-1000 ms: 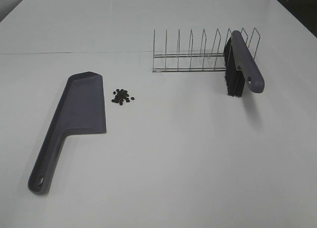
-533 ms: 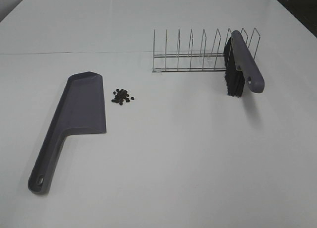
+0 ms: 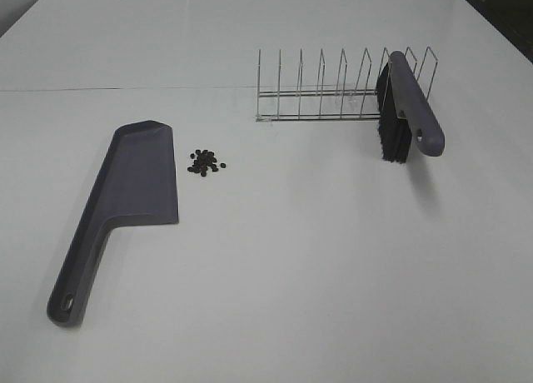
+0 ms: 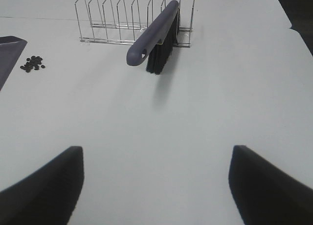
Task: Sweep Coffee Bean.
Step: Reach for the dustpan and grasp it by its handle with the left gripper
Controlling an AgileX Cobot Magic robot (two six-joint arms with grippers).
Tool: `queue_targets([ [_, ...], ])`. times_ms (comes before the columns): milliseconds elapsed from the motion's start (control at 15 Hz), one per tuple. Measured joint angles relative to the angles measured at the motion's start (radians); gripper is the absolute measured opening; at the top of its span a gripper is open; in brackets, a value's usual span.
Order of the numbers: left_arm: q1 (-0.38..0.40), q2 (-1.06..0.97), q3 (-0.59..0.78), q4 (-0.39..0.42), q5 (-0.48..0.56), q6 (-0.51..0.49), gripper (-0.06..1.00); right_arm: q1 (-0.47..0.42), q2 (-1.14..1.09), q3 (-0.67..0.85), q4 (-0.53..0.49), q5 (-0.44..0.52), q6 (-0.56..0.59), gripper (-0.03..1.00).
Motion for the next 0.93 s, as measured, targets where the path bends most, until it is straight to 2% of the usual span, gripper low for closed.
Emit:
queue_targets([
  [333, 0.0, 0.0, -0.003, 0.0, -0.004, 0.0, 0.57, 0.0, 0.0, 0.0, 0.0, 0.0, 0.0, 0.69],
  [467, 0.0, 0.05, -0.018, -0.002, -0.099, 0.0, 0.57, 0.0, 0.0, 0.0, 0.0, 0.0, 0.0, 0.69],
  [733, 0.0, 0.371, -0.039, -0.131, -0.372, 0.0, 0.57, 0.0, 0.0, 0.0, 0.0, 0.0, 0.0, 0.69],
  [800, 0.0, 0.471, -0.068, -0.159, -0.409, 0.007, 0.57, 0.0, 0.0, 0.0, 0.0, 0.0, 0.0, 0.69],
  [933, 0.0, 0.704, -0.164, -0.176, -0.419, 0.024, 0.57, 0.0, 0.0, 0.0, 0.0, 0.0, 0.0, 0.69],
])
